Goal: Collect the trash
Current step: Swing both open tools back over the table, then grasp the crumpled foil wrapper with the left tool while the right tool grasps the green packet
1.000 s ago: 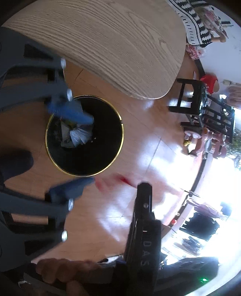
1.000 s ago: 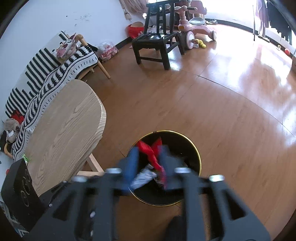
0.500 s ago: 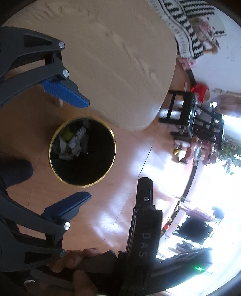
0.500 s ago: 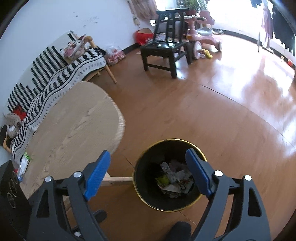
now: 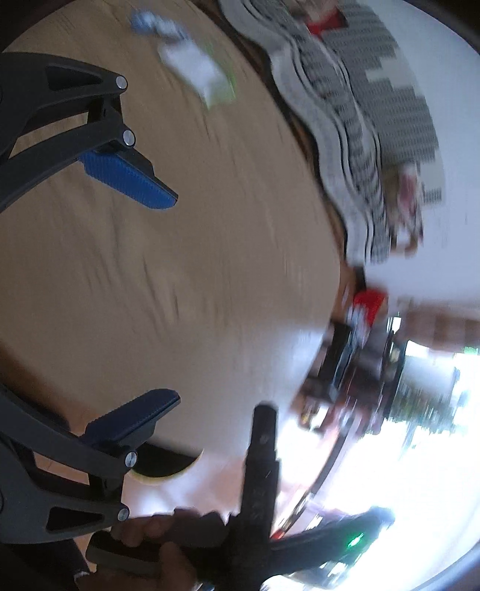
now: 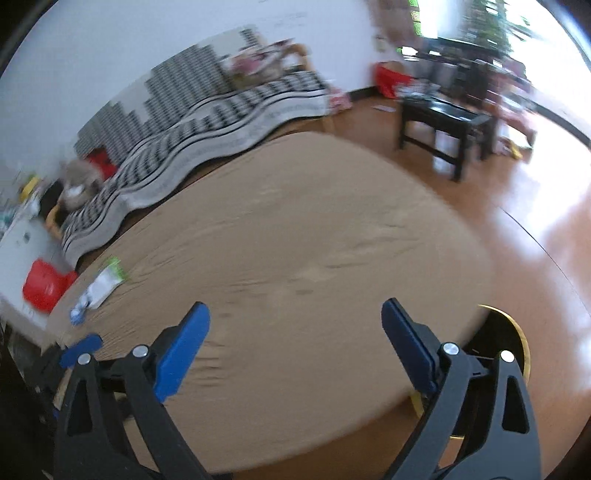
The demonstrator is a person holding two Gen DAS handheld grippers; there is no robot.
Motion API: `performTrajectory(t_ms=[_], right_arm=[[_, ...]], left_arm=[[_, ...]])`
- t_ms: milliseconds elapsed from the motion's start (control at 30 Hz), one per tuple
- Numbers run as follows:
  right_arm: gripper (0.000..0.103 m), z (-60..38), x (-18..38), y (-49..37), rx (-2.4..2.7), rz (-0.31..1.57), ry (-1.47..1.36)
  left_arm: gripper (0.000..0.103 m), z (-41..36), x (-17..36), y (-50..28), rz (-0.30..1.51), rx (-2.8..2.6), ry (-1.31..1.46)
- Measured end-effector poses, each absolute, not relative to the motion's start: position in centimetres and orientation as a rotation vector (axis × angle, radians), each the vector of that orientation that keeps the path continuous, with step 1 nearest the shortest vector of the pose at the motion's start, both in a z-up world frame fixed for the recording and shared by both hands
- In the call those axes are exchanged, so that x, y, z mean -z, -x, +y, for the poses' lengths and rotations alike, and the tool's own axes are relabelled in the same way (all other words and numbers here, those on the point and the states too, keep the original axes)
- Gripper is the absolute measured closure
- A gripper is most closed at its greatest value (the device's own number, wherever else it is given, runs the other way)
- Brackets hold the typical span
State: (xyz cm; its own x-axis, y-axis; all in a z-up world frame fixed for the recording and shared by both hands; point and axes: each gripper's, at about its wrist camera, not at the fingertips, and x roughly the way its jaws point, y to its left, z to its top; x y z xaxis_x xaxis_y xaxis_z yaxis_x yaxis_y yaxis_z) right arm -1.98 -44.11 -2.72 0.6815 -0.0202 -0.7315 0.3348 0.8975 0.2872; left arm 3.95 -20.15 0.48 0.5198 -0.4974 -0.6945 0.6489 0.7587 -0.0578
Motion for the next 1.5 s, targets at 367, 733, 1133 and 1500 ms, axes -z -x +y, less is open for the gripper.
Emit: performTrajectory(t_ms=[367,733,1133,1500], right_arm=[[0.012,-26.2,4.9,-11.7,-0.103,0.852,-0.307],[0.012,-17.7,8.4,-21.1,-0.229,0.904,-0.317],[0.011,-14.4,10.5,-29.3,-0.328,0.954,-0.305],[0.066,-14.5,10.0,-26.7,-0.412,0.955,-0.316]], left_arm=[[0.008,1.1,0.8,-13.2,0.782,0.257,-0.027],[0.008,6.1,4.5,-20.6,0.873,0.153,0.036],[0.014,6.8,7.4,-24.7,0.915,0.134,0.040],[0.077,4.3,6.7,-24.0,0.908,0.140,-0.016]])
